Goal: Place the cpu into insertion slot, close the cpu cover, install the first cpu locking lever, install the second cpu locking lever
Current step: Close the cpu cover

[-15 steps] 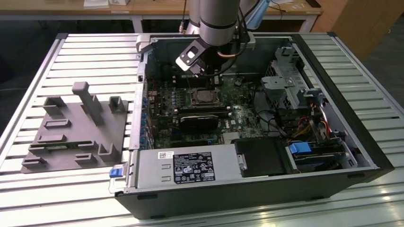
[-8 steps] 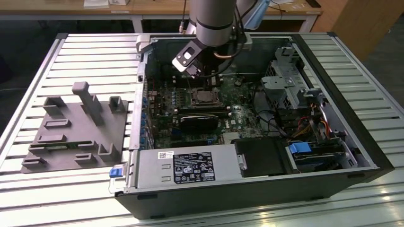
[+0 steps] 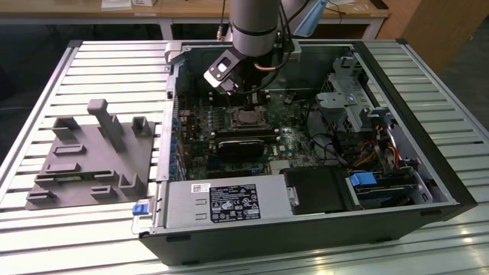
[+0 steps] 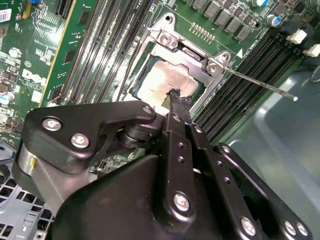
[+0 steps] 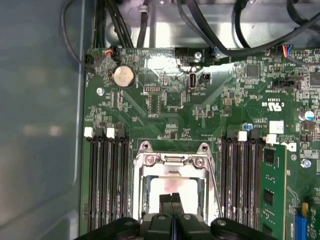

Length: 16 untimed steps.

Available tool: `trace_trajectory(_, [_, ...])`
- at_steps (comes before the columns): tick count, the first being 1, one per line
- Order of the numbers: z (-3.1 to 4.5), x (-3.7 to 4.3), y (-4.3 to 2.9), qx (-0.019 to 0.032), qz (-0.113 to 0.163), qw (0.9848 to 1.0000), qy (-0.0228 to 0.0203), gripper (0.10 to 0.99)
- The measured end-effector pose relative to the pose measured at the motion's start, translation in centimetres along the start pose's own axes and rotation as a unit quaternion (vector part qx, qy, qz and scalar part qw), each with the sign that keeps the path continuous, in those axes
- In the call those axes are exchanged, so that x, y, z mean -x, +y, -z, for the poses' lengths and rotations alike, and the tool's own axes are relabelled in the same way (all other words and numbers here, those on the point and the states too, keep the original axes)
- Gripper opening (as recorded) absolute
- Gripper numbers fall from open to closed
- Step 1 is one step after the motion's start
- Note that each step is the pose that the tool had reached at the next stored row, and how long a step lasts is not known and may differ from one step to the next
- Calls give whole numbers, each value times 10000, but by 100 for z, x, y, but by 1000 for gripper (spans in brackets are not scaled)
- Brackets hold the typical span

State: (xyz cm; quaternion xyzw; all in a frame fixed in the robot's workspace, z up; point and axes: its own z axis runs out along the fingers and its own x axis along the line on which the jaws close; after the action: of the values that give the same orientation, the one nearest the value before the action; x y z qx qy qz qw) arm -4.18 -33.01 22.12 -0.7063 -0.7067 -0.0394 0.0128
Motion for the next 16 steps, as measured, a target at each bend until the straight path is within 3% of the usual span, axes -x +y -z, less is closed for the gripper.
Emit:
trace_trajectory(4, [-1,-1,0,-1,24,10000,-10,102])
trace_trajectory(9, [0,0,0,-28,391,9992,-22,102])
trace_trajectory(13, [-1,0,0,-53,749,9972,-11,102])
trace_trajectory(16, [-2,0,0,-73,1025,9947,-5,102])
